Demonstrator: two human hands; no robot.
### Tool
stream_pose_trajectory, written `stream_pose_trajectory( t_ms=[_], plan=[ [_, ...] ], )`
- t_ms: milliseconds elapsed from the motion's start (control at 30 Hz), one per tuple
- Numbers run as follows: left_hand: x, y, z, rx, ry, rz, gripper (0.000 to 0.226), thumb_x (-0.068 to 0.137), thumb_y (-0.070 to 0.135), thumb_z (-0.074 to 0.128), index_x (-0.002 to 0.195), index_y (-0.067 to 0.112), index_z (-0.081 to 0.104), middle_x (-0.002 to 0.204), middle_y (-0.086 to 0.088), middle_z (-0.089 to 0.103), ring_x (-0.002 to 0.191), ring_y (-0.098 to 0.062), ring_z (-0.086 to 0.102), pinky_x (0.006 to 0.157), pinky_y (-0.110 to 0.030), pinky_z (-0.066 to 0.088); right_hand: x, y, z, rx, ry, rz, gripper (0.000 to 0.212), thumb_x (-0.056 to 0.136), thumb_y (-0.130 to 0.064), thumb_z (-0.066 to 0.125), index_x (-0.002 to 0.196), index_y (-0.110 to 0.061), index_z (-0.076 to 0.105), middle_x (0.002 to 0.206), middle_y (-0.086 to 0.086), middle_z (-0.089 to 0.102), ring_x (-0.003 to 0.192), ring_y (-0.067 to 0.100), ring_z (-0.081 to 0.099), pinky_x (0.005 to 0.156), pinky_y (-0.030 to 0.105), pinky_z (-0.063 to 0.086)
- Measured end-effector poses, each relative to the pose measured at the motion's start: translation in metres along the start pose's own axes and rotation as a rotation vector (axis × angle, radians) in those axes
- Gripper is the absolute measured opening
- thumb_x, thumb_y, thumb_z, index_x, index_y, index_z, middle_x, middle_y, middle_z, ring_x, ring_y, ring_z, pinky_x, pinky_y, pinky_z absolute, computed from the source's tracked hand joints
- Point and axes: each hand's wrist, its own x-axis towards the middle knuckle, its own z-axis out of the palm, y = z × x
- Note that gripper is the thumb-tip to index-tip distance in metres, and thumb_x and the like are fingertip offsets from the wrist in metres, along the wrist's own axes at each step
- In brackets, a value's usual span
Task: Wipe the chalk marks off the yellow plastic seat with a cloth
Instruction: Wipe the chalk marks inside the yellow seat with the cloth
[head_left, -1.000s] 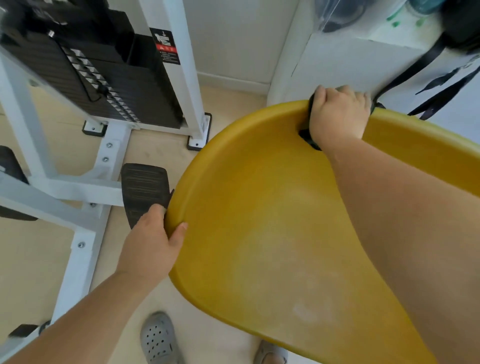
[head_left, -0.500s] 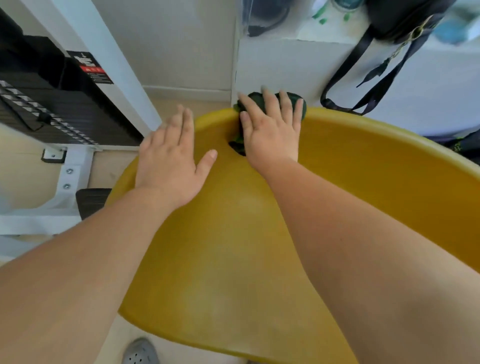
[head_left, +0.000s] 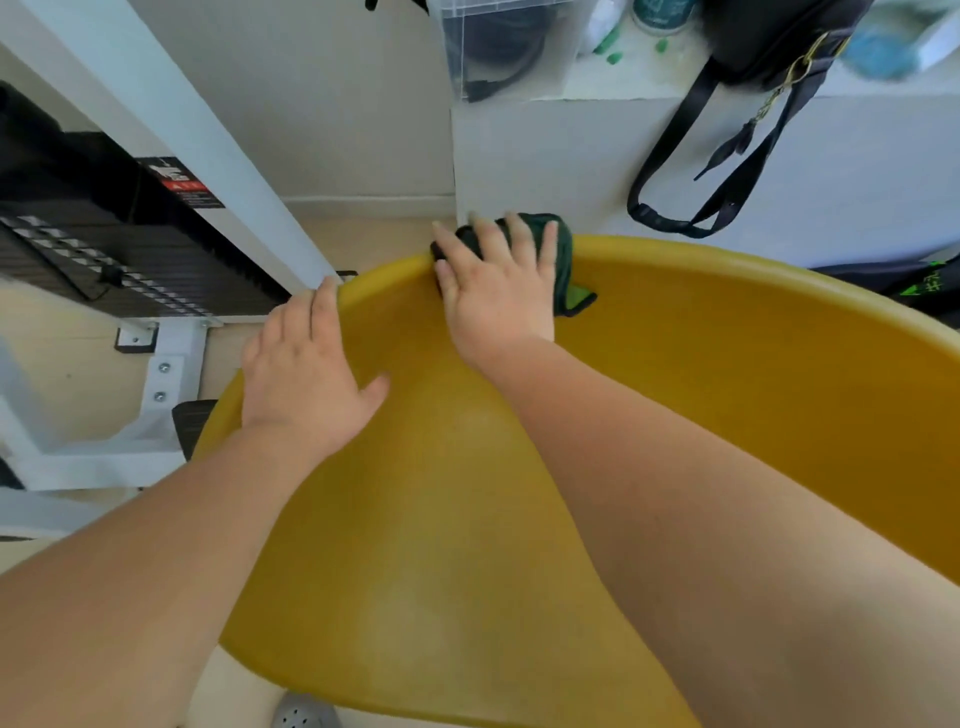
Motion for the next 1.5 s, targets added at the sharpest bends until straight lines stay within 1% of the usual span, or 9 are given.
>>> stream_pose_trajectory(
  t_ms=[200,367,600,867,1033,1200,1267,1367,1500],
  plan=[
    [0.009,0.051,-0.014,0.087,0.006,-0.017,0.107,0.078,0.069,0.054,0.156,0.018,0.002,0.165,-0.011,0.005,0.151,-0.033,0.0,0.117,-0.063,0.006,0.0,0.026,0.0,-0.024,-0.016,-0.118,0.048,0.11,-0.045,0.022,0.158,-0.052,0.021,0.171,-0.001,0.021,0.158,0.035,0.008,0.126,0.057,-0.01],
    [0.02,0.145,-0.025,0.052,0.044,0.271,0.104,0.081,0.069,0.051,0.157,0.023,-0.004,0.166,-0.007,-0.006,0.152,-0.028,-0.005,0.119,-0.059,0.004,-0.019,0.138,-0.016,-0.026,0.069,0.125,0.048,0.11,-0.045,0.025,0.157,-0.053,0.021,0.171,0.004,0.021,0.158,0.036,0.006,0.127,0.055,-0.008],
    [0.019,0.259,-0.016,0.075,-0.07,0.509,0.11,0.081,0.071,0.052,0.155,0.026,-0.014,0.163,-0.002,-0.02,0.15,-0.029,-0.013,0.118,-0.062,0.006,-0.095,0.294,-0.048,-0.068,0.101,0.461,0.052,0.109,-0.048,0.022,0.16,-0.052,0.012,0.172,0.007,0.015,0.159,0.037,0.002,0.127,0.056,-0.007],
    [-0.016,0.369,-0.013,0.15,-0.079,0.694,0.111,0.08,0.07,0.053,0.155,0.025,-0.015,0.163,-0.001,-0.019,0.151,-0.028,-0.012,0.117,-0.062,0.002,-0.195,0.363,-0.058,-0.065,0.143,0.747,0.053,0.11,-0.047,0.024,0.16,-0.051,0.007,0.173,0.006,0.008,0.159,0.033,0.0,0.128,0.051,-0.006],
    [-0.032,0.425,-0.022,0.147,-0.168,0.767,0.111,0.08,0.067,0.059,0.155,0.029,-0.014,0.164,0.003,-0.019,0.151,-0.027,-0.009,0.118,-0.061,0.01,-0.268,0.374,-0.06,0.013,0.164,0.967,0.058,0.108,-0.048,0.026,0.161,-0.047,0.004,0.17,0.01,0.015,0.157,0.034,0.007,0.127,0.052,-0.003],
    [-0.045,0.436,-0.011,0.115,-0.215,0.691,0.12,0.073,0.056,0.069,0.155,0.027,-0.014,0.162,0.006,-0.023,0.149,-0.029,-0.018,0.107,-0.05,0.042,-0.297,0.372,-0.064,0.063,0.131,1.122,0.066,0.102,-0.055,0.032,0.161,-0.029,0.019,0.16,0.021,0.032,0.153,0.039,0.021,0.126,0.058,-0.009],
    [-0.046,0.436,-0.009,0.133,-0.194,0.683,0.124,0.07,0.059,0.07,0.155,0.027,-0.014,0.162,0.006,-0.022,0.149,-0.03,-0.017,0.107,-0.051,0.041,-0.275,0.377,-0.07,0.035,0.129,1.115,0.066,0.103,-0.059,0.029,0.158,-0.022,0.028,0.162,0.022,0.031,0.154,0.041,0.02,0.126,0.058,-0.006],
    [-0.042,0.435,-0.008,0.124,-0.185,0.693,0.125,0.069,0.06,0.071,0.155,0.028,-0.013,0.163,0.005,-0.019,0.15,-0.029,-0.015,0.111,-0.057,0.034,-0.241,0.388,-0.077,0.086,0.195,1.014,0.052,0.108,-0.047,0.027,0.155,-0.026,0.036,0.162,0.018,0.034,0.149,0.039,0.031,0.125,0.053,0.017],
    [-0.044,0.437,-0.004,0.154,-0.159,0.691,0.127,0.069,0.063,0.072,0.155,0.026,-0.014,0.164,0.003,-0.018,0.15,-0.03,-0.014,0.112,-0.06,0.031,-0.245,0.39,-0.068,0.047,0.228,0.862,0.052,0.109,-0.033,0.031,0.161,-0.034,0.023,0.164,0.016,0.031,0.142,0.037,0.037,0.118,0.051,0.026]
  ],
)
